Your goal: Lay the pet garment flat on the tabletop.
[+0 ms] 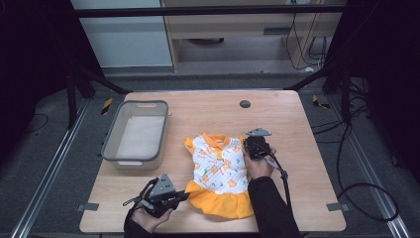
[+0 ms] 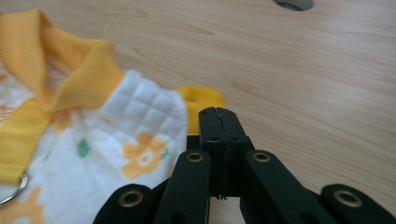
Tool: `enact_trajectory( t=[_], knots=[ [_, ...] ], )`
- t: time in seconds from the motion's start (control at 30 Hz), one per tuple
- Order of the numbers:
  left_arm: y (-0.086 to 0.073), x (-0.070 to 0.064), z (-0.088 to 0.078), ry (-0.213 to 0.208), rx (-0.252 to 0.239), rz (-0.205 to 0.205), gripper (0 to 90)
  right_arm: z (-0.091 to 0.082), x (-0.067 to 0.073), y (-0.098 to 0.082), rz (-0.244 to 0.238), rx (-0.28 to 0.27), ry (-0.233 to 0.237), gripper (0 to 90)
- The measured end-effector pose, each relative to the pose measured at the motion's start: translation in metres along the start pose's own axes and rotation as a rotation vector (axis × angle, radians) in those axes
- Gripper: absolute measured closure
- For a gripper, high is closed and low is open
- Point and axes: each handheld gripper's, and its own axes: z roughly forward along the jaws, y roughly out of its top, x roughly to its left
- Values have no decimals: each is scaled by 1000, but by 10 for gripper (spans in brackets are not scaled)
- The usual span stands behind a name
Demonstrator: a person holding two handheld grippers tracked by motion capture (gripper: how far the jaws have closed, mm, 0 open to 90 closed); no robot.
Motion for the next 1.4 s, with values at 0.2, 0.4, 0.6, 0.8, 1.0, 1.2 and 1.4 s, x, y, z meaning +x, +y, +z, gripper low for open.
enact_trajectory(
  t=[0.2, 0.4, 0.6, 0.8, 1.0, 1.2, 1.4],
  knots=[
    [-12, 12, 12, 28, 121, -68, 860, -7, 1, 2, -21, -30, 78, 900],
    [-17, 2, 6, 43, 146, -38, 860, -6, 13, 1, -44, -24, 201, 900],
    [-18, -1, 8, 36, 164, -37, 862, 10, 22, -6, -92, 26, 198, 900],
    [-18, -1, 8, 35, 167, -37, 863, 15, 16, -7, -57, 26, 118, 900],
    [-17, 1, 8, 29, 163, -48, 866, 17, 11, -6, -45, 24, 13, 900],
    [-16, 4, 7, 58, 136, -38, 830, 12, 7, -6, -34, 28, 40, 900],
    [-10, 6, -3, 101, 62, -42, 673, -14, 2, 2, -47, -49, 101, 900]
  ],
)
